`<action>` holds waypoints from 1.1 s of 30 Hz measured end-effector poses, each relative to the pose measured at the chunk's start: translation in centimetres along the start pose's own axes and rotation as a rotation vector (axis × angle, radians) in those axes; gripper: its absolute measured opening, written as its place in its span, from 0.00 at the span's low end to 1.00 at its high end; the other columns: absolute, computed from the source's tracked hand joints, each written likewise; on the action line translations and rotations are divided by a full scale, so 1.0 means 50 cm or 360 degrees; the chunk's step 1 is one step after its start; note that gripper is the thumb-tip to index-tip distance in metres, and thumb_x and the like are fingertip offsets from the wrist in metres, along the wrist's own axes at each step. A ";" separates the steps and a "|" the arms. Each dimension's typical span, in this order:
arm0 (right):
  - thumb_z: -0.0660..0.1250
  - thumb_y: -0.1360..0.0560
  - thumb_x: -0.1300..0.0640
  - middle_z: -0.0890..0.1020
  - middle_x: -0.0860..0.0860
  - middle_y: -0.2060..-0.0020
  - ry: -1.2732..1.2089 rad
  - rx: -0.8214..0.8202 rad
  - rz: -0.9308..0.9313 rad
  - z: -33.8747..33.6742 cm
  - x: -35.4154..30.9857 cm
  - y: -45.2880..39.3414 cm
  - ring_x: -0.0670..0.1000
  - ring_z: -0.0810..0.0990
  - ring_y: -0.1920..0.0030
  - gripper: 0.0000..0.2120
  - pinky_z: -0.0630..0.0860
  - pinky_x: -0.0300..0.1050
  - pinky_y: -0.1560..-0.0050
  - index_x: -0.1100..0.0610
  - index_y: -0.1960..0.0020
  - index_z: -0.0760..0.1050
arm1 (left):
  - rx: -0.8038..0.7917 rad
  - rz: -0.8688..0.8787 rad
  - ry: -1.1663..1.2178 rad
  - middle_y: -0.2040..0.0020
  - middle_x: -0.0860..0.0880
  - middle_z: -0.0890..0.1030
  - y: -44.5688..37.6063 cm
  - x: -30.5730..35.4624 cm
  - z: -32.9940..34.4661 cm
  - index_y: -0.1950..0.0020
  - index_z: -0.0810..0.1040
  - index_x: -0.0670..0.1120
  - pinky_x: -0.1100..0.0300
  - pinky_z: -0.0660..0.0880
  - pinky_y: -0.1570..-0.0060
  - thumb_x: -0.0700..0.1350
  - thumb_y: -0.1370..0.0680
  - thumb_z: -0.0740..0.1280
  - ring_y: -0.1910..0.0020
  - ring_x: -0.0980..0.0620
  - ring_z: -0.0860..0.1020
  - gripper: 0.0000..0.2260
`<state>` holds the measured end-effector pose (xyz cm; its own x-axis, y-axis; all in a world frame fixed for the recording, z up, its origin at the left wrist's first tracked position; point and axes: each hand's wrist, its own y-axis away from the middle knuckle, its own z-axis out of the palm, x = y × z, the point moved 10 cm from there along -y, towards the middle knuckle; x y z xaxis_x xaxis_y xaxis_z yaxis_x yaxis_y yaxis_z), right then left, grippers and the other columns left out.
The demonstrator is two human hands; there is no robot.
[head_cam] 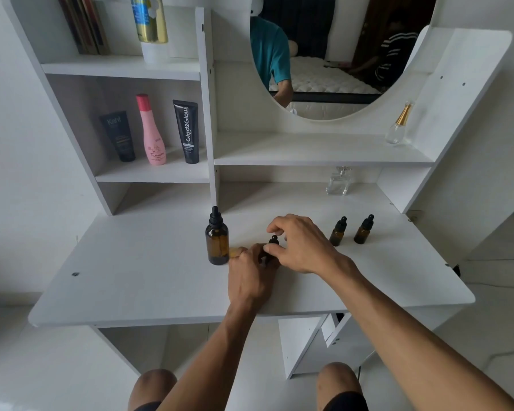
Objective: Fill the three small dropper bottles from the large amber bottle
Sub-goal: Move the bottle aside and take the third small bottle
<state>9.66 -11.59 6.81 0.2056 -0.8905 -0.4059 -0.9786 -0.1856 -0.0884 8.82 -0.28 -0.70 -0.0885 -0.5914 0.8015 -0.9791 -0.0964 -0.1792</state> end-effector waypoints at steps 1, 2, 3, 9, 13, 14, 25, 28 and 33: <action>0.73 0.25 0.48 0.82 0.50 0.47 0.0038 0.0022 0.0014 -0.002 0.001 -0.002 0.52 0.80 0.46 0.16 0.77 0.48 0.46 0.53 0.41 0.80 | 0.0005 -0.0003 0.0007 0.60 0.48 0.78 0.000 -0.001 0.000 0.52 0.80 0.47 0.62 0.64 0.71 0.52 0.25 0.71 0.64 0.50 0.75 0.09; 0.73 0.25 0.48 0.83 0.50 0.48 0.0077 0.0019 0.0022 -0.002 0.002 -0.003 0.53 0.80 0.47 0.14 0.78 0.48 0.47 0.53 0.43 0.81 | 0.0006 0.0001 0.0014 0.60 0.48 0.78 0.000 0.000 -0.001 0.52 0.80 0.47 0.63 0.64 0.71 0.52 0.25 0.71 0.65 0.51 0.74 0.09; 0.72 0.24 0.49 0.84 0.51 0.48 0.0093 -0.0005 0.0023 0.001 0.002 -0.004 0.54 0.80 0.47 0.12 0.78 0.48 0.48 0.52 0.43 0.81 | 0.0000 0.0012 0.0019 0.60 0.48 0.79 0.001 0.001 0.001 0.51 0.81 0.47 0.63 0.65 0.71 0.52 0.25 0.71 0.65 0.52 0.74 0.10; 0.72 0.25 0.48 0.83 0.49 0.44 0.0102 -0.0018 0.0026 -0.004 -0.003 -0.002 0.53 0.80 0.43 0.15 0.77 0.46 0.46 0.51 0.40 0.80 | -0.0011 0.0011 -0.0003 0.59 0.47 0.79 -0.001 -0.001 0.003 0.49 0.81 0.46 0.59 0.65 0.69 0.53 0.25 0.71 0.63 0.48 0.75 0.11; 0.70 0.23 0.54 0.82 0.49 0.42 0.0140 -0.0085 0.0024 0.004 -0.003 -0.003 0.53 0.78 0.41 0.13 0.76 0.46 0.46 0.50 0.38 0.79 | -0.0018 0.0028 0.0045 0.56 0.47 0.81 0.000 0.001 0.005 0.45 0.82 0.48 0.62 0.69 0.68 0.52 0.25 0.72 0.62 0.50 0.77 0.12; 0.71 0.24 0.55 0.81 0.48 0.40 0.0111 -0.0108 0.0016 0.004 -0.004 -0.003 0.52 0.77 0.39 0.16 0.76 0.46 0.44 0.49 0.36 0.78 | -0.0027 0.0028 0.0050 0.55 0.47 0.82 0.000 0.000 0.006 0.44 0.82 0.50 0.60 0.71 0.67 0.52 0.25 0.71 0.61 0.49 0.78 0.12; 0.74 0.26 0.50 0.82 0.49 0.41 0.0048 -0.0026 0.0117 0.002 0.009 -0.006 0.53 0.78 0.41 0.18 0.75 0.47 0.48 0.48 0.37 0.78 | -0.0021 -0.0003 0.0050 0.56 0.48 0.79 -0.002 -0.007 0.006 0.44 0.82 0.49 0.60 0.67 0.67 0.54 0.25 0.72 0.62 0.50 0.76 0.13; 0.73 0.26 0.45 0.82 0.50 0.45 0.0122 0.0013 0.0146 0.007 0.013 -0.011 0.55 0.79 0.44 0.14 0.70 0.45 0.54 0.48 0.43 0.80 | -0.0014 -0.0008 0.0042 0.58 0.48 0.78 -0.002 -0.010 0.006 0.49 0.81 0.47 0.62 0.65 0.70 0.54 0.25 0.72 0.64 0.51 0.75 0.12; 0.72 0.25 0.52 0.82 0.50 0.44 0.0119 -0.0007 0.0113 -0.006 0.008 -0.018 0.55 0.79 0.43 0.11 0.73 0.46 0.52 0.46 0.43 0.80 | -0.0022 -0.0013 0.0060 0.56 0.49 0.80 -0.005 -0.013 0.011 0.47 0.82 0.50 0.62 0.67 0.67 0.57 0.26 0.72 0.60 0.51 0.77 0.13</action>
<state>10.64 -11.90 7.00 0.1351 -0.9299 -0.3421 -0.9908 -0.1227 -0.0577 9.21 -0.29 -1.50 -0.0869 -0.5598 0.8240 -0.9823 -0.0898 -0.1646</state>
